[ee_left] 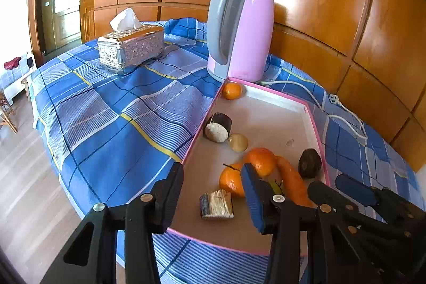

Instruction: Organize fruits

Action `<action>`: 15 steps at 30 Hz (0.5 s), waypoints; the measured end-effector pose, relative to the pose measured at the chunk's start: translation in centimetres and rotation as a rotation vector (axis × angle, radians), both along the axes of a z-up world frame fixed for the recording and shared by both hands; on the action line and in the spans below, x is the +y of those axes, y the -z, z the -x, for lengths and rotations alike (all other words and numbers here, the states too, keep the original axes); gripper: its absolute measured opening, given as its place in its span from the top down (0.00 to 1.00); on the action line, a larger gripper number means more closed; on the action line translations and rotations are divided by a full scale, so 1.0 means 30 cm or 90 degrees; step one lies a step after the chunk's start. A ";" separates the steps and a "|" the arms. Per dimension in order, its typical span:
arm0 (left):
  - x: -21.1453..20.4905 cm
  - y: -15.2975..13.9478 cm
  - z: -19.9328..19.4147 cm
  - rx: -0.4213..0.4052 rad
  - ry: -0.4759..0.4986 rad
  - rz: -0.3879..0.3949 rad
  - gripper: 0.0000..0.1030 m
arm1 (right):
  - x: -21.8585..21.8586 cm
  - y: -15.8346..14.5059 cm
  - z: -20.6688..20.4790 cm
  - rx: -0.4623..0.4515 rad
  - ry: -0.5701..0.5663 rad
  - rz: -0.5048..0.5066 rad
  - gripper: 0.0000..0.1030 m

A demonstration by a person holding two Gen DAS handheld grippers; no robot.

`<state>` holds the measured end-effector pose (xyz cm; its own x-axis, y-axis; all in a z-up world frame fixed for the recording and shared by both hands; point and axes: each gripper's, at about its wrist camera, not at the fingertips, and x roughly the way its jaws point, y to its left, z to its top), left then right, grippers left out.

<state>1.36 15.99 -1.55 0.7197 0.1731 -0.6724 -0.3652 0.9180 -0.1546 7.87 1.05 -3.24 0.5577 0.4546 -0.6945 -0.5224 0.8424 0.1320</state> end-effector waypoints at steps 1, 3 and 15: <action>-0.003 0.001 0.004 0.000 0.002 0.000 0.55 | -0.008 -0.001 0.009 -0.003 0.008 0.001 0.51; -0.013 0.001 0.014 0.000 0.006 -0.003 0.54 | -0.020 -0.001 0.019 -0.005 0.017 -0.001 0.51; -0.111 0.017 0.065 0.005 0.038 -0.031 0.39 | -0.127 0.023 0.081 -0.006 0.080 0.004 0.50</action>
